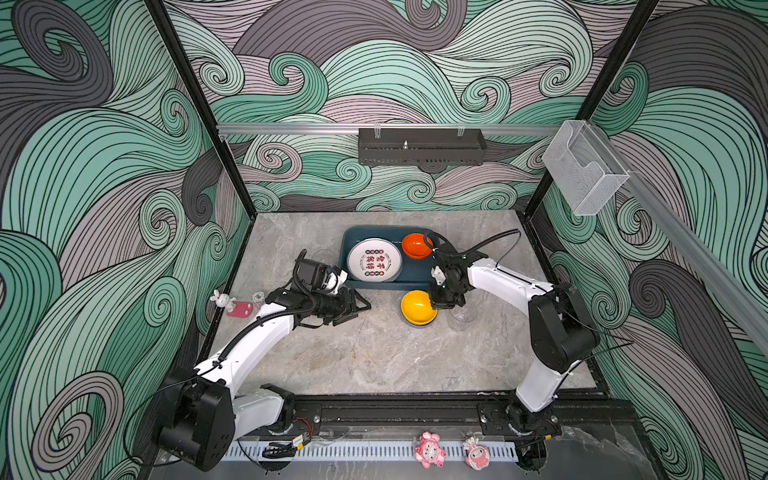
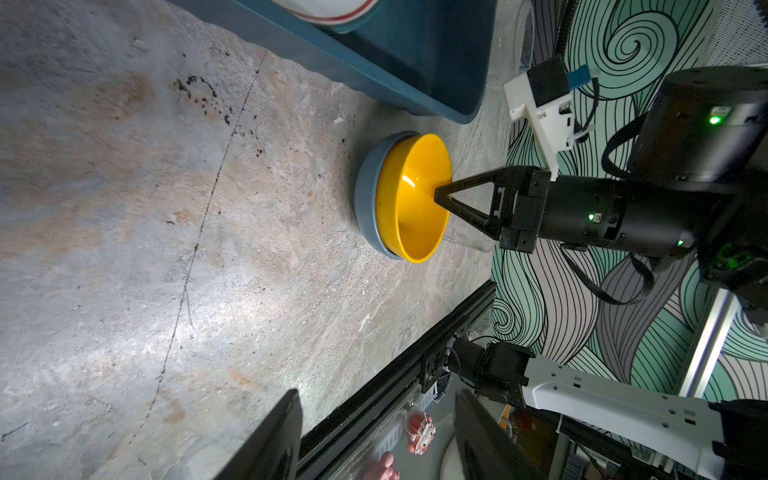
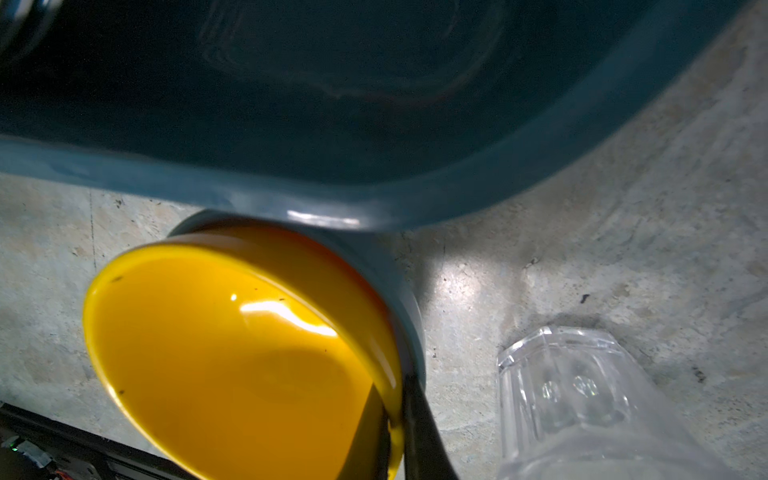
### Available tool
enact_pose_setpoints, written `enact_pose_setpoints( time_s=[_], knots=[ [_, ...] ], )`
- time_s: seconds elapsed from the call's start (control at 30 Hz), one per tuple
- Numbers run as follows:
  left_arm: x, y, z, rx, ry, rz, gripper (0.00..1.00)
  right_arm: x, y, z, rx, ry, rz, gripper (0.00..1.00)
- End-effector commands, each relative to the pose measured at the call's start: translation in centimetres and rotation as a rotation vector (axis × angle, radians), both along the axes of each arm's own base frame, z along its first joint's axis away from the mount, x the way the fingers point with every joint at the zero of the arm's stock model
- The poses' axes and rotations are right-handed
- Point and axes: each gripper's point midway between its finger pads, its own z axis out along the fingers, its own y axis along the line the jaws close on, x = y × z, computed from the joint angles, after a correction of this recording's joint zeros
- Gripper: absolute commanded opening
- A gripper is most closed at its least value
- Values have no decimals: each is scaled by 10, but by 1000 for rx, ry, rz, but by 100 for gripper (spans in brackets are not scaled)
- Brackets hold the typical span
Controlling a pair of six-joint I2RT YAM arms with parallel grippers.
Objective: Place the mixed dishes into the plastic bin
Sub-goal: 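Lower the right gripper onto the yellow bowl's rim and pinch it, then lift the yellow bowl off the blue bowl and carry it into the bin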
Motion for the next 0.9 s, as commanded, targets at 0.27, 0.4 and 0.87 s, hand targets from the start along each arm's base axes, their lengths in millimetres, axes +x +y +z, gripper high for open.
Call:
enact_pose_setpoints(
  time_s=[0.27,0.4,0.87],
  knots=[
    [-2,-1,-1,-4,-8,0,61,1,-2,18,-22,-37,28,3],
    [-2,-1,1,-6,-14,2,61,2,-2,25,-20,-51,32,2],
    [2,1,8,5,-41,18,62,10,-2,60,-9,-130,44,0]
  ],
)
